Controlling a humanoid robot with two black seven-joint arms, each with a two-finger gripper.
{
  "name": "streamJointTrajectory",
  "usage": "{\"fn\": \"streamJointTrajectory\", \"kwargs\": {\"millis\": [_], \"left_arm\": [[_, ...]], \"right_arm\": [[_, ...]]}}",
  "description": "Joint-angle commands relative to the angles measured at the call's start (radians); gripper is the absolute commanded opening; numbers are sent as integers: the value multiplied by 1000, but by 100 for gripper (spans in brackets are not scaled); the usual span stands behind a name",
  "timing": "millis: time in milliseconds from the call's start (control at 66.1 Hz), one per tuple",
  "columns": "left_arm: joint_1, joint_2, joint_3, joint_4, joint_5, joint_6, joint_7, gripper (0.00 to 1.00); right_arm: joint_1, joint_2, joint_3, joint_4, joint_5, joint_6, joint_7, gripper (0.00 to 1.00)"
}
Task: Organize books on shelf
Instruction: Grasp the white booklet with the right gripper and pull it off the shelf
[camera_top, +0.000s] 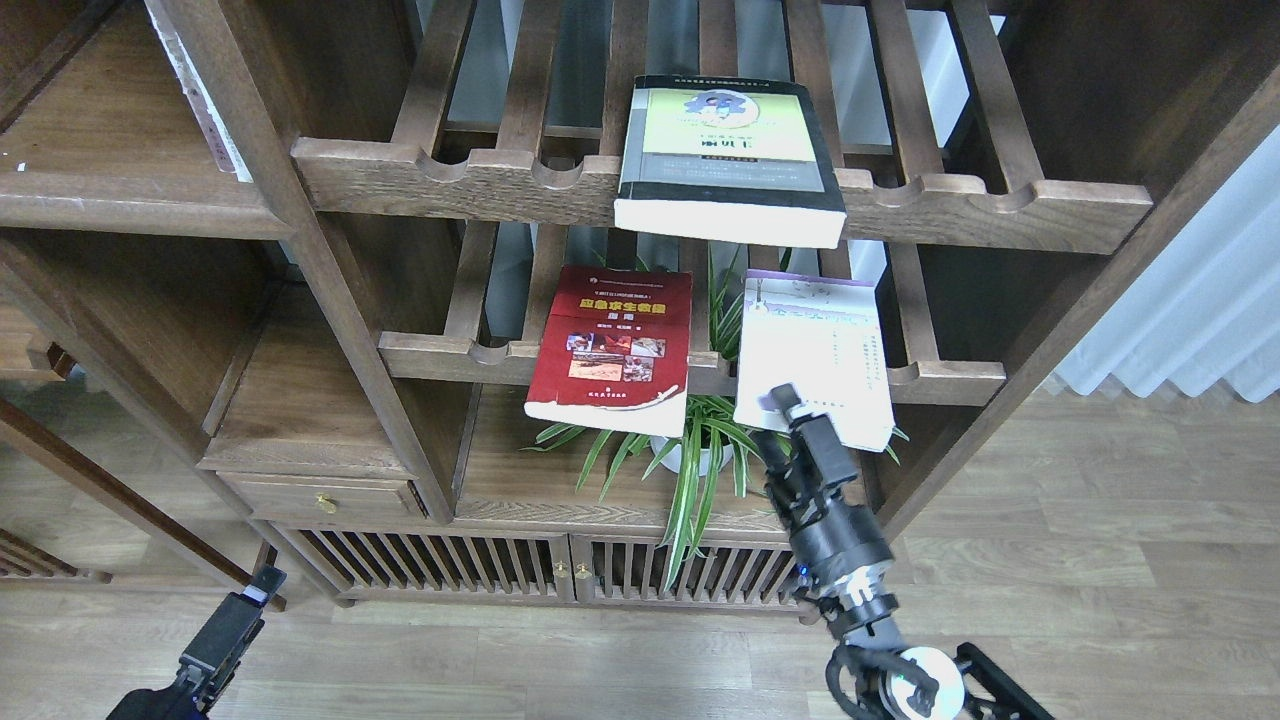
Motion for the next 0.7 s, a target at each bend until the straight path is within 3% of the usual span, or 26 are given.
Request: {"fn": "streamJointTrajectory", "kwargs": {"millis": [0,106,167,212,257,363,454,681], "left_arm": [[-1,0,-5,0,0,0,0,100],[-1,0,-12,1,0,0,0,100],[-1,0,-14,6,0,0,0,100],[-3,0,-14,8,0,0,0,100],[-3,0,-14,11,0,0,0,100],[-3,0,-16,15,0,0,0,100],[-4,0,-17,18,0,0,0,100],[-4,-2,-23,41,0,0,3,100]], "right_arm": [[0,0,3,-16,1,0,51,78],[0,0,2,-28,8,0,68,63],[0,0,3,-28,14,0,69,48],[0,0,5,-28,32,0,70,29],[0,0,3,-28,44,0,68,22],[2,0,-3,-29,44,0,63,18],[0,0,-9,-29,46,0,60,6],[-15,0,-21,-17,40,0,53,5]]}}
